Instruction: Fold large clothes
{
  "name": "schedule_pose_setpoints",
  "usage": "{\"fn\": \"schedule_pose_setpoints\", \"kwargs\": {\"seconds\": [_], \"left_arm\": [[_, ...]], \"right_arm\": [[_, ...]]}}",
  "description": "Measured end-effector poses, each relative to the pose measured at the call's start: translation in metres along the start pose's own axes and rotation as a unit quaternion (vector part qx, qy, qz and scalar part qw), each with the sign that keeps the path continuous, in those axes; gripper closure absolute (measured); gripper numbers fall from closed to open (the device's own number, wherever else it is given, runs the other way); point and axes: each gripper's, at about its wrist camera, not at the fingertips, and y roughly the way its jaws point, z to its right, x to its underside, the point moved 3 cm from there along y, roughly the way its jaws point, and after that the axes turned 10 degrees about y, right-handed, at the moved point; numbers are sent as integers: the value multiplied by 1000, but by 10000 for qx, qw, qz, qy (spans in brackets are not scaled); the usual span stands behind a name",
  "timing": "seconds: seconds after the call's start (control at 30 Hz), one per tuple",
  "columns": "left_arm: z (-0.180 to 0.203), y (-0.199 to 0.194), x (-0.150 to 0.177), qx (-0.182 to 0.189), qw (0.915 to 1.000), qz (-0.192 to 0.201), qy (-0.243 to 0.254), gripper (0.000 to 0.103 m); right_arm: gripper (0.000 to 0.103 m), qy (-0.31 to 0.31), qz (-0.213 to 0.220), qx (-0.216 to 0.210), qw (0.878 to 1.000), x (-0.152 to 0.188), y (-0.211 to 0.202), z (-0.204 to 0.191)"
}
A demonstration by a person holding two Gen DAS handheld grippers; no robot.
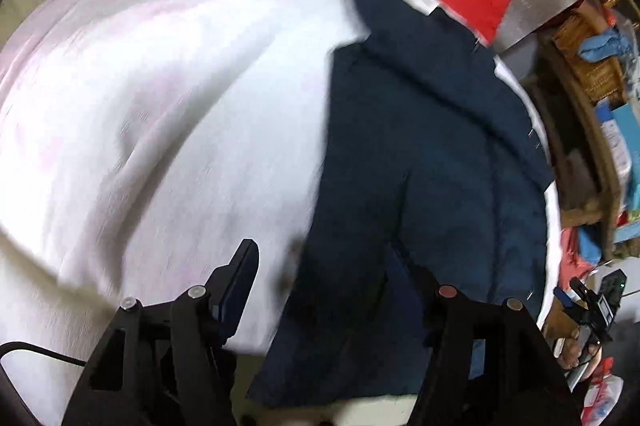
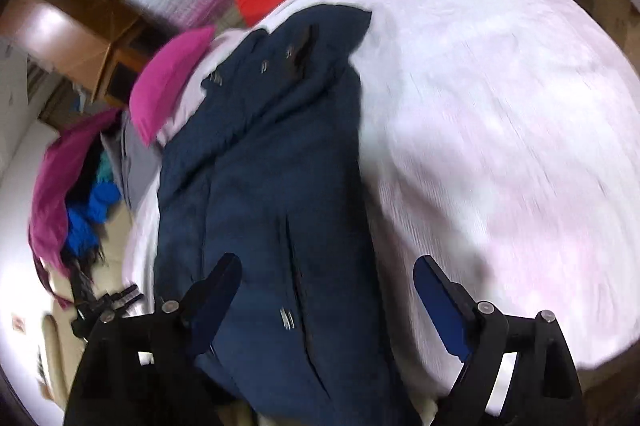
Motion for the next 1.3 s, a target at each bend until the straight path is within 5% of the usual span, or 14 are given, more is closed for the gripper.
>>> {"fn": "schedule_pose_setpoints", "kwargs": {"seconds": [0.13, 0.37, 0.5, 0.77, 0.9, 1.0, 1.13, 1.3], "left_arm": [[-10, 2, 34, -141, 9979, -509, -365, 34], [-9, 30, 72, -715, 9884, -1324, -196, 26], [-11, 51, 83, -526, 9839, -1708, -62, 26], [-23, 61, 84, -151, 9874, -1575, 23, 26], [-32, 59, 79, -20, 9888, -1488, 48, 28], [-28, 54, 78, -5, 9899, -1389, 283, 39], [-34, 51, 84, 196, 9898, -1406, 98, 45], [-39, 45, 90, 97, 9910, -1322, 196, 46]], "right_arm": [[13, -84, -246, 146, 9996, 35, 1, 12], [13, 155, -481, 401, 9979, 70, 2, 38], [13, 152, -621, 483, 9968, 81, 6, 46], [13, 232, -1120, 617, 9915, 87, 26, 70], [13, 396, -1687, 272, 9845, 93, 53, 76], [15, 401, -1758, 374, 9829, 98, 69, 76], [74, 29, -1798, 192, 9835, 111, 65, 56], [81, -500, -1557, 447, 9855, 118, 46, 41]]}}
